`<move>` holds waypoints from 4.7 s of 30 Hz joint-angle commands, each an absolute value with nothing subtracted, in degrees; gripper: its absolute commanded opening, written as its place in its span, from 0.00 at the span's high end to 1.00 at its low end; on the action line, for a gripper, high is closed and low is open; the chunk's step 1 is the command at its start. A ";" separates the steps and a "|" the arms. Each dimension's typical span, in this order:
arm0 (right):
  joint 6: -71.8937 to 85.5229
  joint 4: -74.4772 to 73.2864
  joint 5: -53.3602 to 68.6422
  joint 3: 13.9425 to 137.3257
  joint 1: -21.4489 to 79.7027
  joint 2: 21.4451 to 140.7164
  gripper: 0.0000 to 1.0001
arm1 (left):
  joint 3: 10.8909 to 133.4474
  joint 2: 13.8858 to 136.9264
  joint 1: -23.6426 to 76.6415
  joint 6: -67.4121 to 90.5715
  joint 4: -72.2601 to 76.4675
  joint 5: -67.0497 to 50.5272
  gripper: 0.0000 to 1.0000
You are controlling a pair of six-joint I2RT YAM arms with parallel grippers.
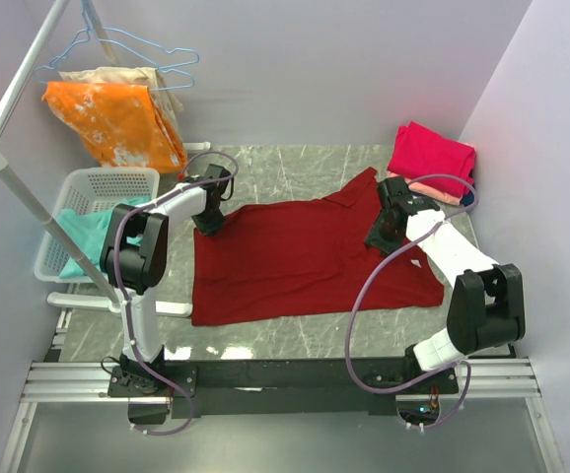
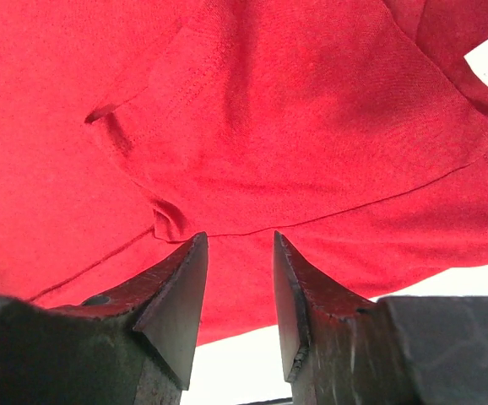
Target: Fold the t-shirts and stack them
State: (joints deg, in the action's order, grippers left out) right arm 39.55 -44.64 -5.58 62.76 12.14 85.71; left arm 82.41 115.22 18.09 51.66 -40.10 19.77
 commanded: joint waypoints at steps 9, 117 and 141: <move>39.82 -44.21 -7.12 65.74 12.57 86.13 0.57 | 86.57 111.54 18.02 51.24 -43.94 22.50 0.99; 44.65 -47.20 -1.50 143.09 -0.26 152.58 0.83 | 100.63 110.57 17.49 45.44 -50.80 21.36 0.99; 39.64 -41.66 -5.27 129.65 2.19 134.66 1.00 | 99.67 109.86 17.40 46.05 -50.10 22.06 0.99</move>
